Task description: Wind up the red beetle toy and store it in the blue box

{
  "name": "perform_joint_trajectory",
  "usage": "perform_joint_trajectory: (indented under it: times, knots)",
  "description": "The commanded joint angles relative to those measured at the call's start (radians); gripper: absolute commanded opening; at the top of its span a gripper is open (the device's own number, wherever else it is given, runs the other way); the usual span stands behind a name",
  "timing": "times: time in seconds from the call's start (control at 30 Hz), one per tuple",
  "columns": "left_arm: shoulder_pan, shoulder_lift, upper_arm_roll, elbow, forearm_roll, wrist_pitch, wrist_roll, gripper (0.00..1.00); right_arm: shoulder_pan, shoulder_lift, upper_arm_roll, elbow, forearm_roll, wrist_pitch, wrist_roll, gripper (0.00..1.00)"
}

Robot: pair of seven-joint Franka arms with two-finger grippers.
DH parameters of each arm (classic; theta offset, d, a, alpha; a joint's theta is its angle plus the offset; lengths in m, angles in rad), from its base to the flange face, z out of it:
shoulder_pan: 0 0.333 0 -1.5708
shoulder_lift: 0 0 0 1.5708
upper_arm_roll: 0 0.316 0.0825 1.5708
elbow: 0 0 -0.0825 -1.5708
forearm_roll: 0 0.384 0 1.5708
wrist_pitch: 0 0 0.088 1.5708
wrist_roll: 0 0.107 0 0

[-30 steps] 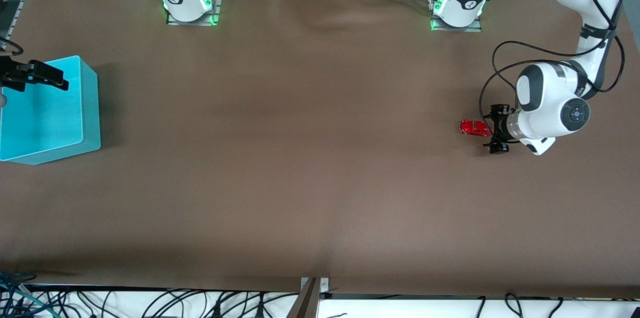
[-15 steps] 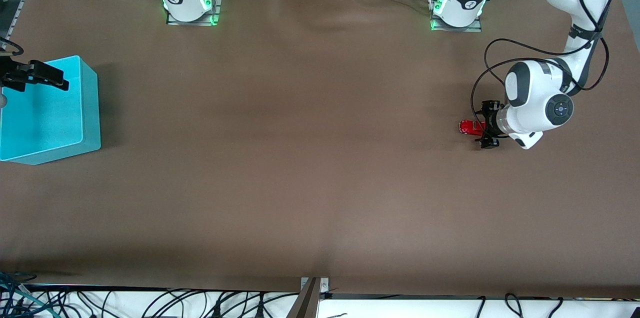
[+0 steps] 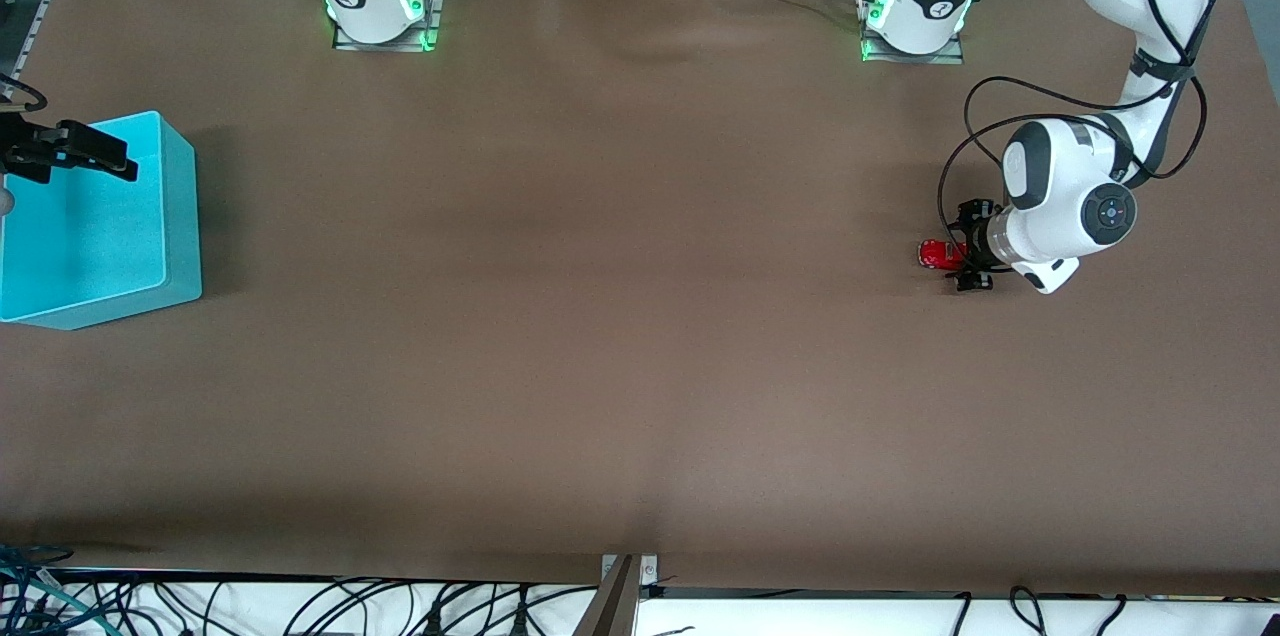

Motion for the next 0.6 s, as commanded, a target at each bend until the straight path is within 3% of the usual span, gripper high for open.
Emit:
perform_joint_trajectory:
  times: [0.0, 0.33, 0.57]
  knots:
    - [-0.02, -0.008, -0.001, 0.005, -0.026, -0.003, 0.015, 0.0, -0.003, 0.001, 0.001, 0.014, 0.008, -0.014, -0.01, 1.0]
    - [-0.029, -0.012, -0.11, 0.105, -0.026, -0.089, -0.057, 0.0, -0.003, 0.001, 0.001, 0.014, 0.009, -0.014, -0.01, 1.0]
    - [-0.031, 0.028, -0.196, 0.171, -0.026, -0.089, -0.269, 0.0, -0.003, 0.001, 0.001, 0.014, 0.009, -0.014, -0.01, 1.0]
